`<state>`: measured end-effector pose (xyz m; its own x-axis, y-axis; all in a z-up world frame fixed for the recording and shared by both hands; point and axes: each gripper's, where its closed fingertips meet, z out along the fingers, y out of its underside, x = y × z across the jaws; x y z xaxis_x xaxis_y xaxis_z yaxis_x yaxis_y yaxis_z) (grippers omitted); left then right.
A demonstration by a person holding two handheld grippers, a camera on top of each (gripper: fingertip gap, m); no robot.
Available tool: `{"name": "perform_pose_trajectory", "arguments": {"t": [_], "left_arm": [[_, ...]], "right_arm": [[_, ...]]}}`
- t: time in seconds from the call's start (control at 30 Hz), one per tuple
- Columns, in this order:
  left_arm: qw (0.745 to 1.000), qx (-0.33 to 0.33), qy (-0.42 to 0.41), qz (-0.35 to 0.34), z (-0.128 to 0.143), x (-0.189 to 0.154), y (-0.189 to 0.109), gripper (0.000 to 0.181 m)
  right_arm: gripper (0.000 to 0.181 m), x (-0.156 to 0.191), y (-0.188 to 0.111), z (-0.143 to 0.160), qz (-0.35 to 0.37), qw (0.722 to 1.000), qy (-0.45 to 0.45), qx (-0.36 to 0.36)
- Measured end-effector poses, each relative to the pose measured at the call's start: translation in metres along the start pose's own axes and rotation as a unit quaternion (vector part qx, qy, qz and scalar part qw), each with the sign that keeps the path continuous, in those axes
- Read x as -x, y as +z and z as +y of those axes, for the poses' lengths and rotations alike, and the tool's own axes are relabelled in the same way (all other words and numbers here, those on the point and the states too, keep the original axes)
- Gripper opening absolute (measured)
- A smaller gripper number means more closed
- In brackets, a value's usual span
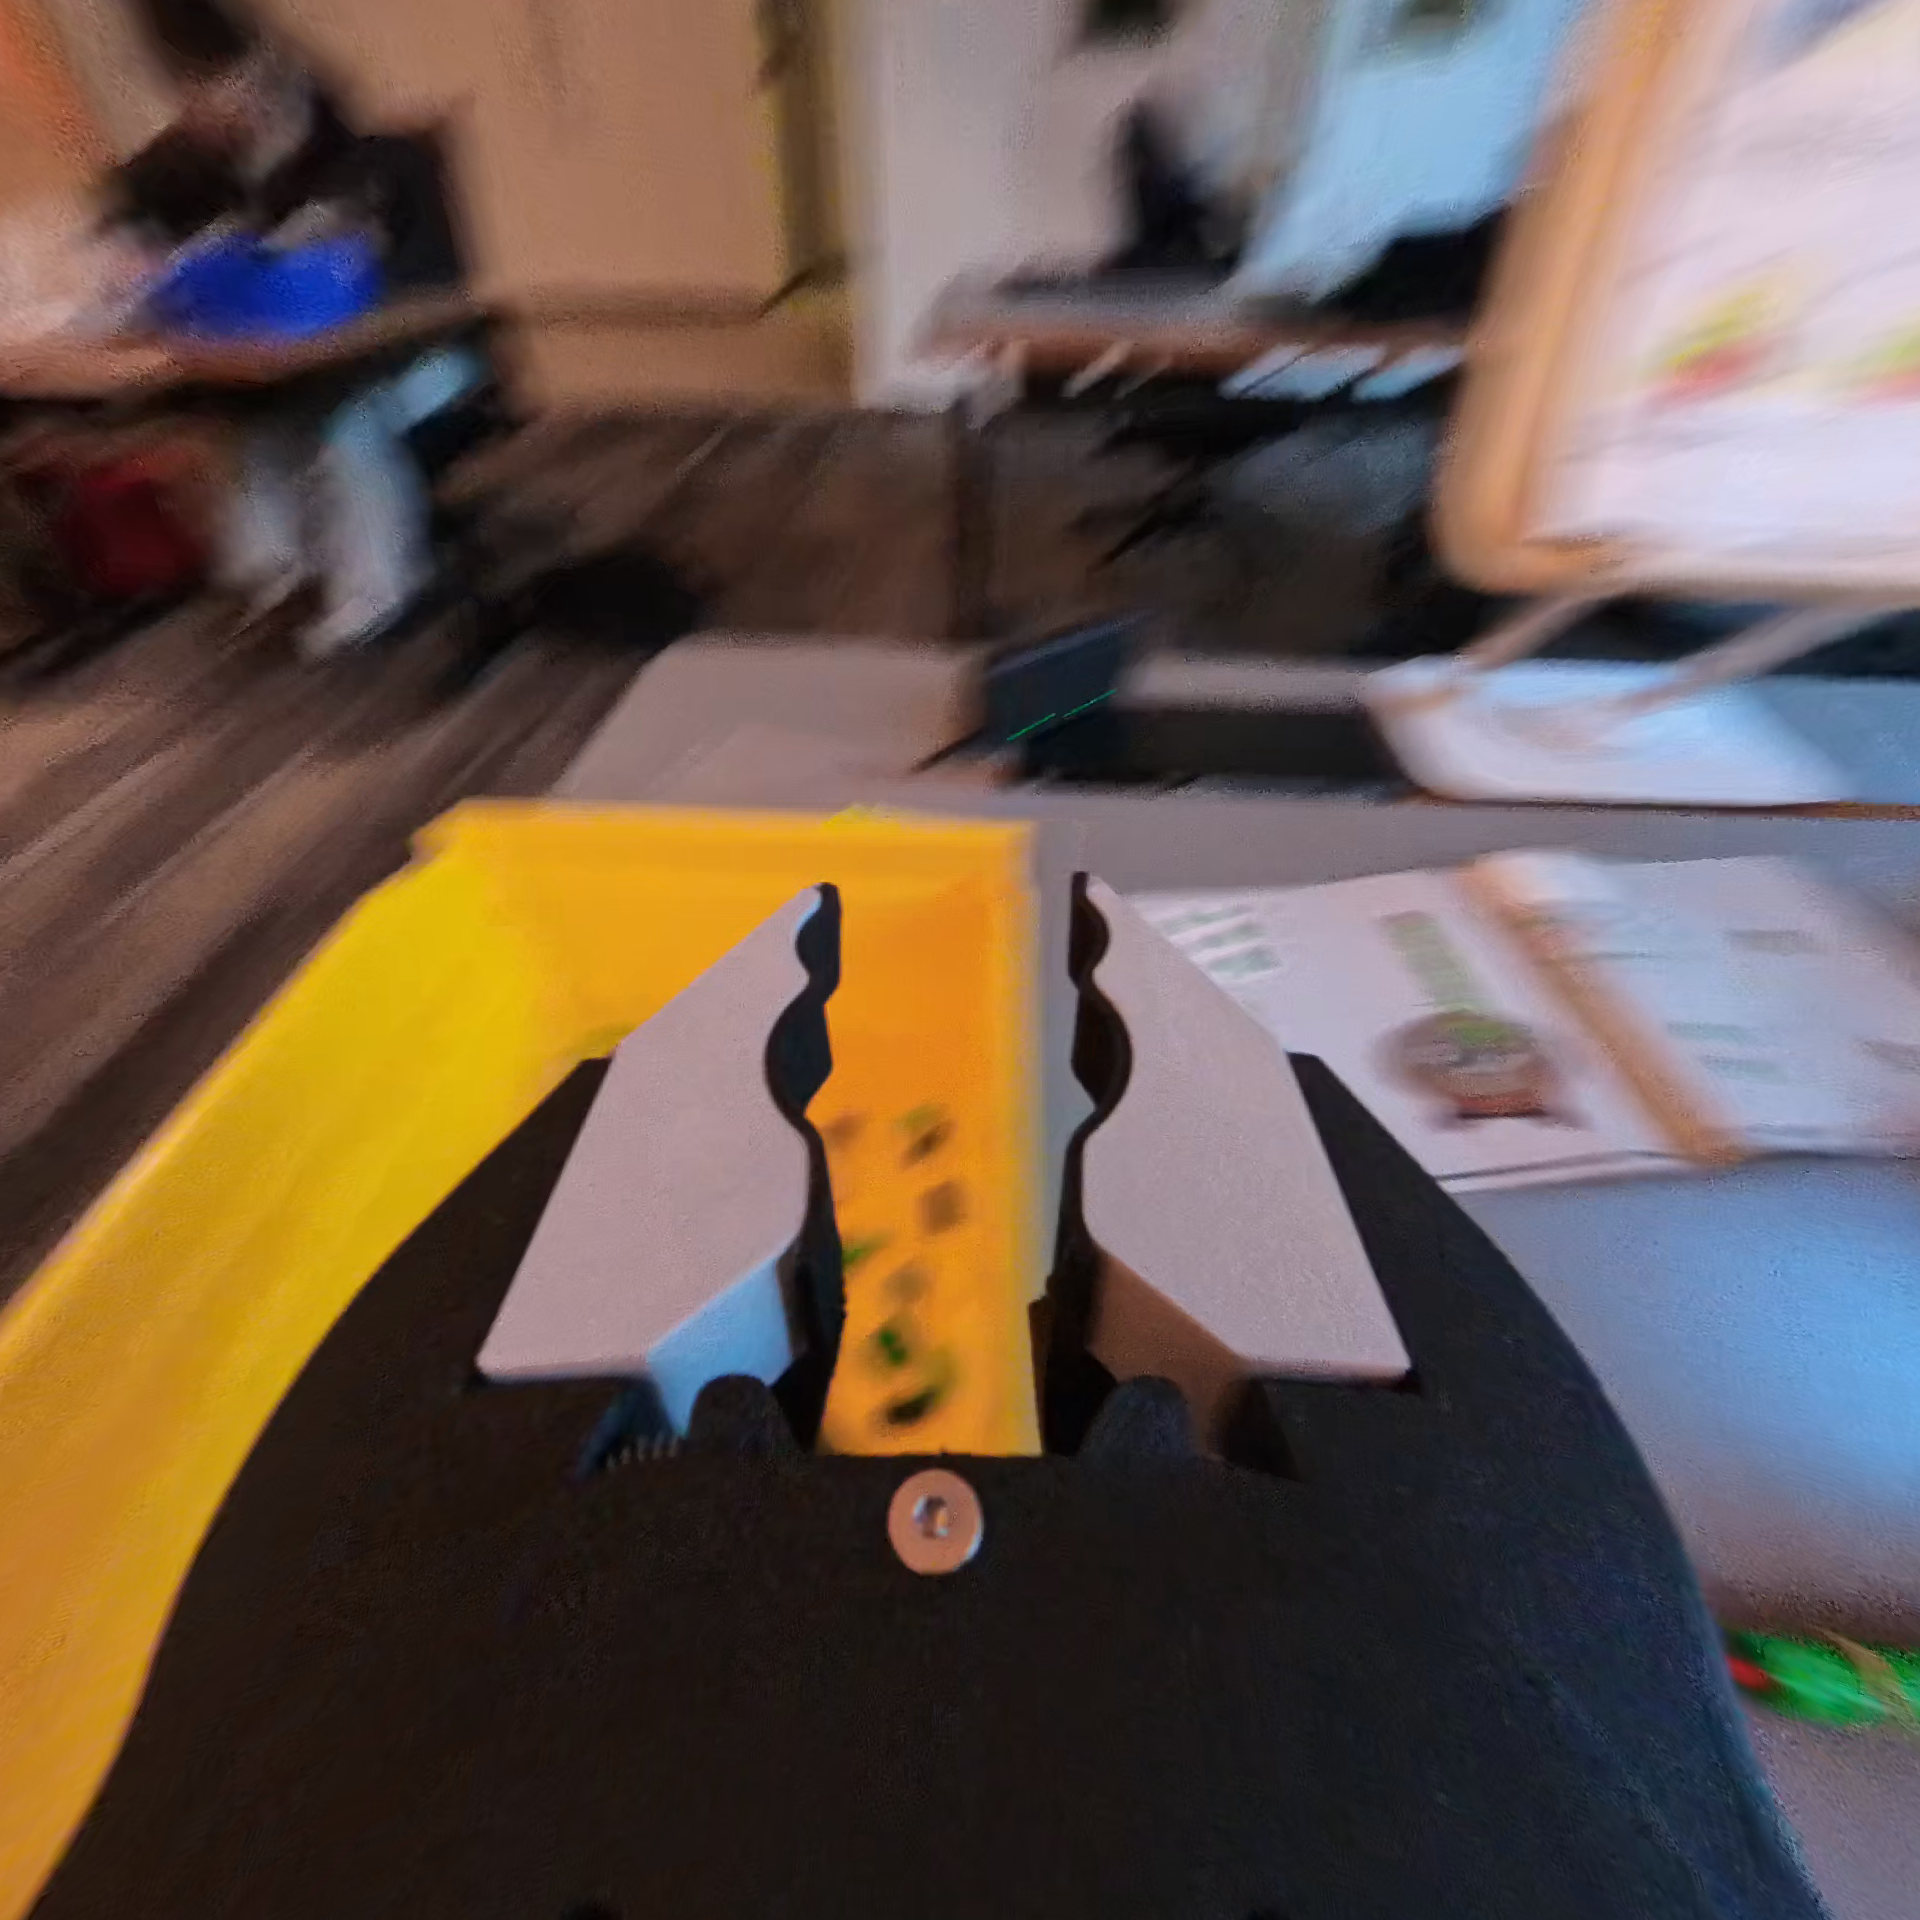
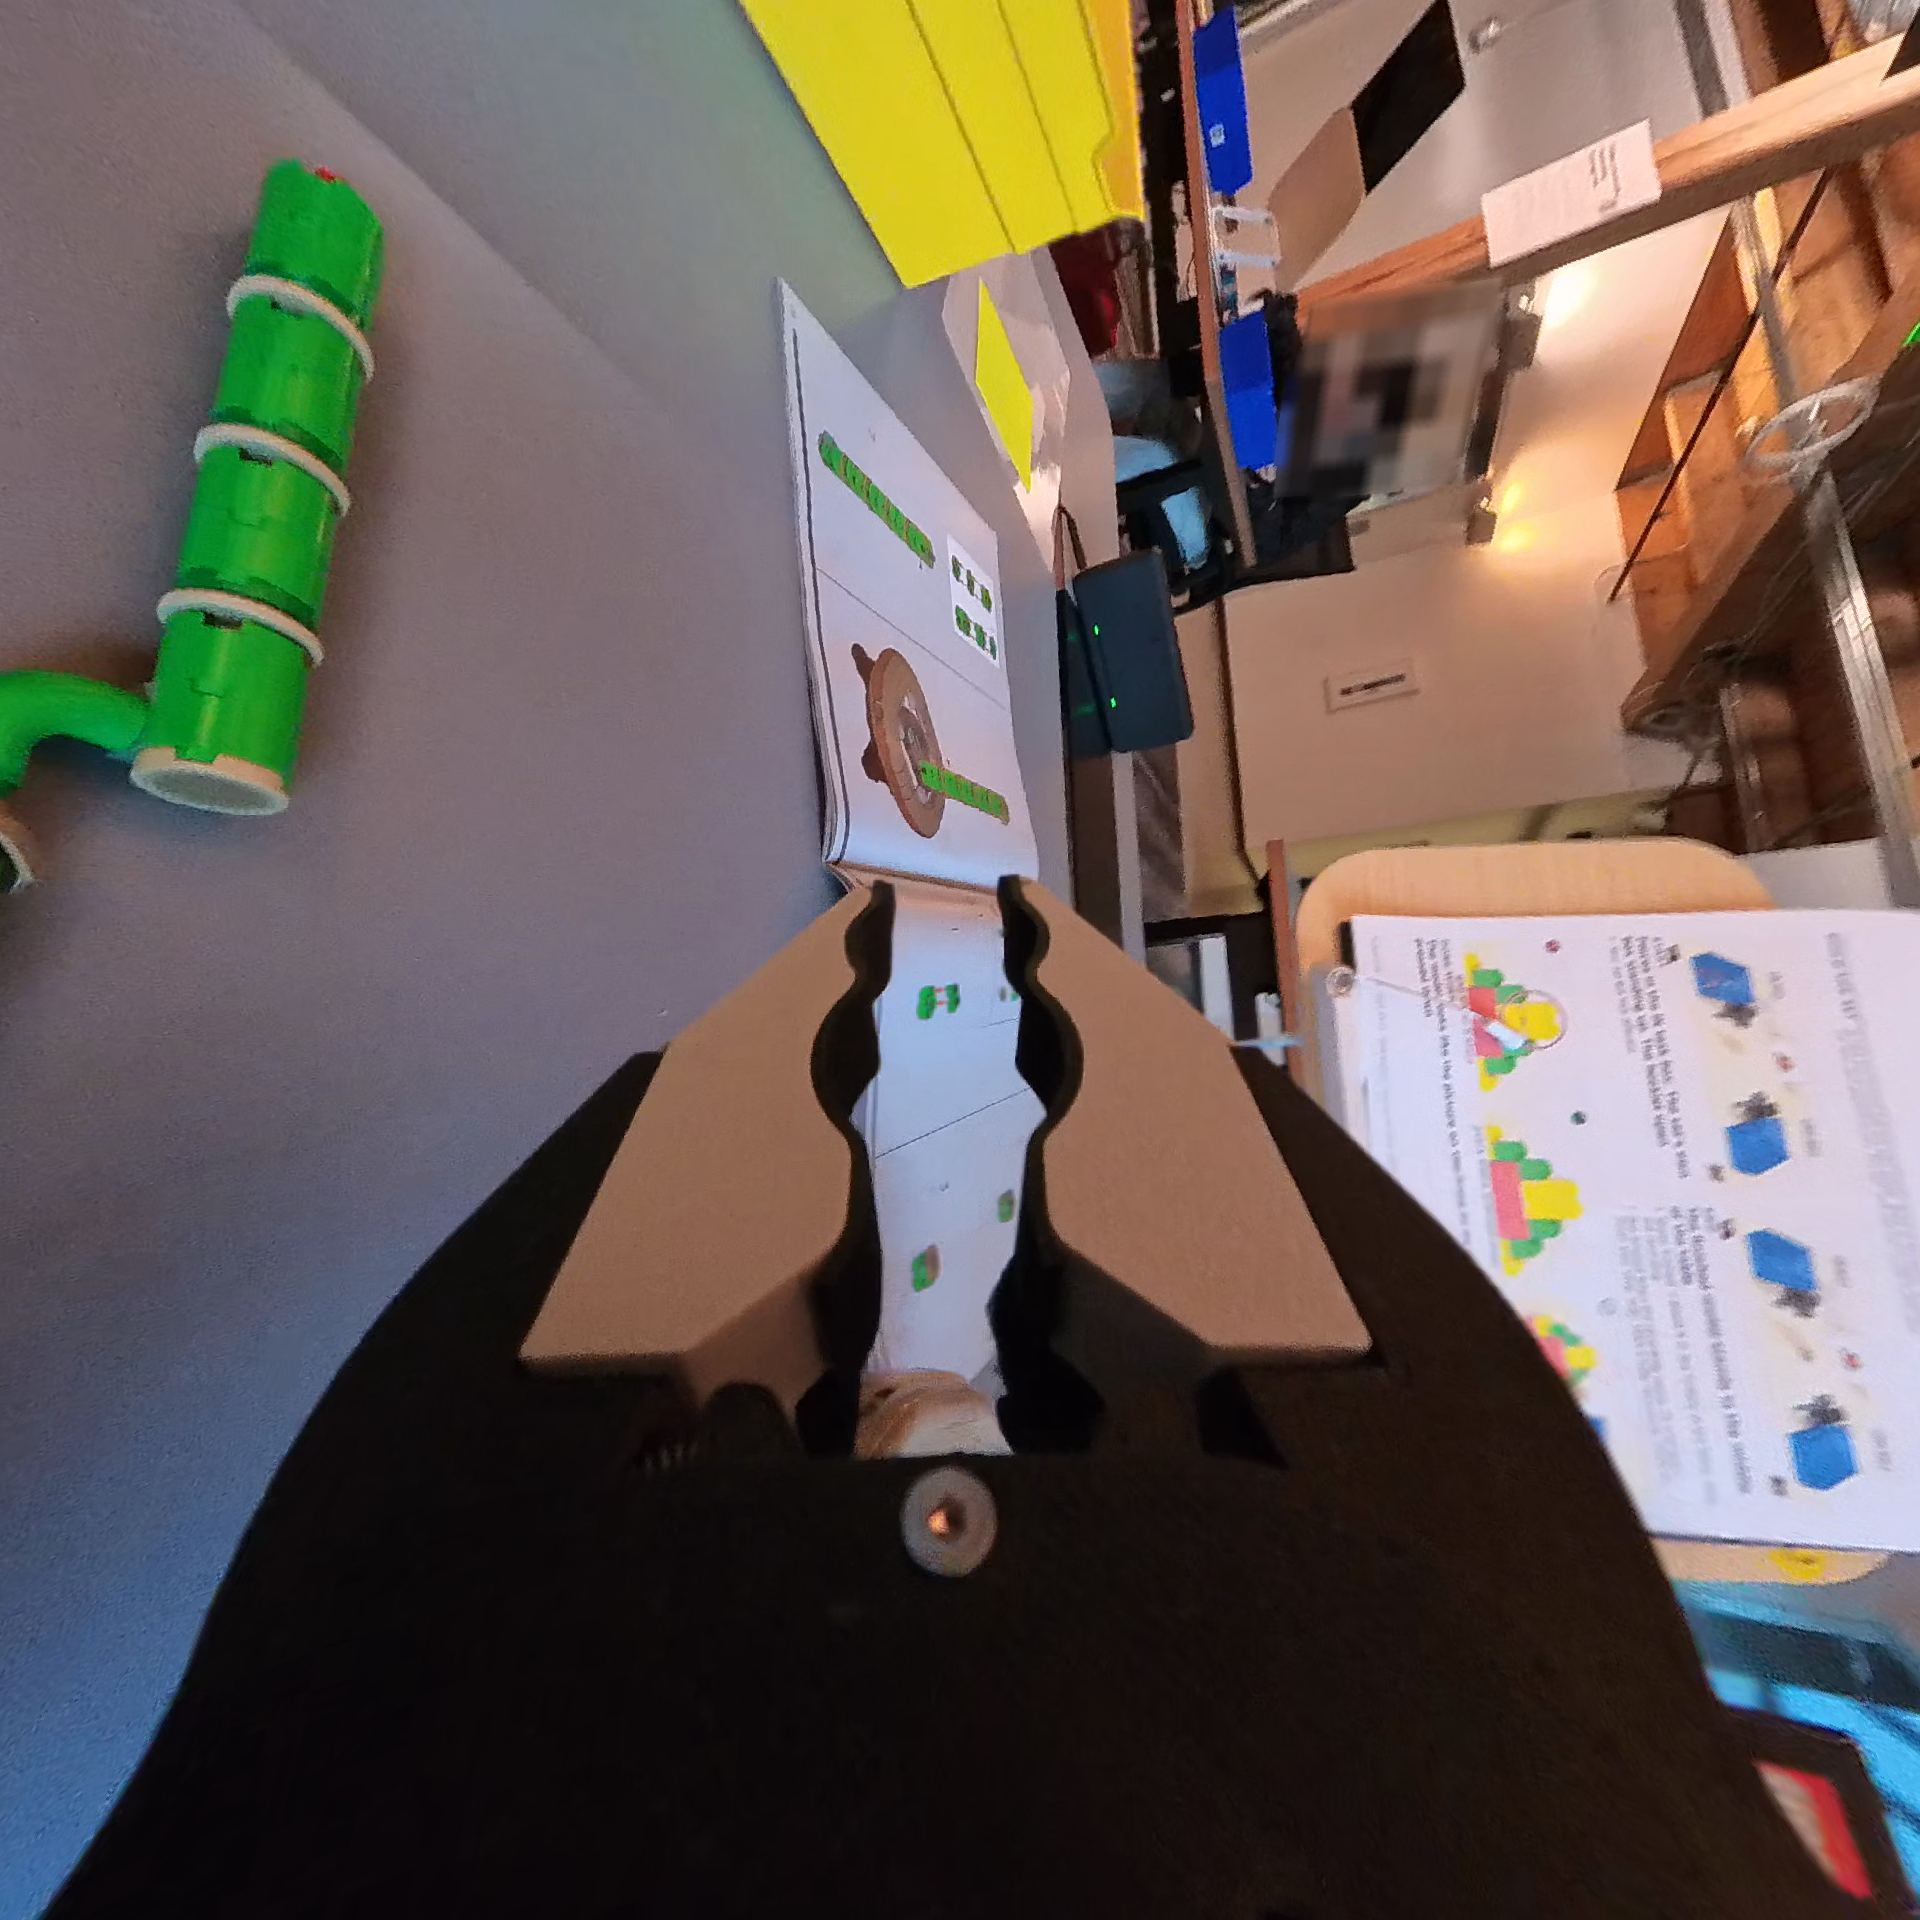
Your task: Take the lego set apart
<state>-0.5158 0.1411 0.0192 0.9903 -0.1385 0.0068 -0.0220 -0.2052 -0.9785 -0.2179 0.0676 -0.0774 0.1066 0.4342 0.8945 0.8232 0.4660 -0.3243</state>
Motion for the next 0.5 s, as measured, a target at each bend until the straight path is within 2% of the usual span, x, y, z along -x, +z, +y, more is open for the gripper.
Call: {"name": "perform_pose_trajectory", "arguments": {"t": [0.03, 0.07, 0.1, 0.13, 0.17, 0.23, 0.33, 0.43, 0.5], "left_arm": [[0.994, -0.053, 0.012, 0.096, -0.015, -0.044, -0.004, 0.032], [0.973, -0.085, 0.033, 0.213, -0.021, -0.095, -0.015, 0.016], [0.939, -0.083, 0.056, 0.330, -0.013, -0.145, -0.028, 0.009], [0.905, -0.047, 0.070, 0.418, 0.003, -0.183, -0.039, 0.017], [0.876, 0.004, 0.088, 0.475, 0.023, -0.211, -0.047, 0.028], [0.825, 0.075, 0.151, 0.539, 0.063, -0.249, -0.060, 0.034], [0.764, 0.150, 0.248, 0.576, 0.121, -0.274, -0.075, 0.042], [0.728, 0.206, 0.322, 0.569, 0.161, -0.274, -0.079, 0.040], [0.718, 0.227, 0.352, 0.557, 0.175, -0.267, -0.078, 0.038]], "right_arm": [[0.020, -0.002, 0.000, 0.002, -0.002, 1.000, 0.023, 0.000], [0.020, -0.004, 0.000, 0.004, -0.004, 0.999, 0.052, -0.001], [0.020, -0.008, -0.001, 0.006, -0.004, 0.997, 0.080, -0.002], [0.019, -0.012, -0.002, 0.008, -0.001, 0.994, 0.108, -0.003], [0.019, -0.017, -0.004, 0.010, 0.003, 0.991, 0.135, -0.006], [0.019, -0.025, -0.007, 0.013, 0.007, 0.983, 0.183, -0.016], [0.019, -0.030, -0.009, 0.015, 0.005, 0.975, 0.220, -0.026], [0.019, -0.026, -0.008, 0.017, 0.001, 0.977, 0.210, -0.017], [0.019, -0.022, -0.006, 0.016, -0.005, 0.980, 0.201, -0.012]]}}
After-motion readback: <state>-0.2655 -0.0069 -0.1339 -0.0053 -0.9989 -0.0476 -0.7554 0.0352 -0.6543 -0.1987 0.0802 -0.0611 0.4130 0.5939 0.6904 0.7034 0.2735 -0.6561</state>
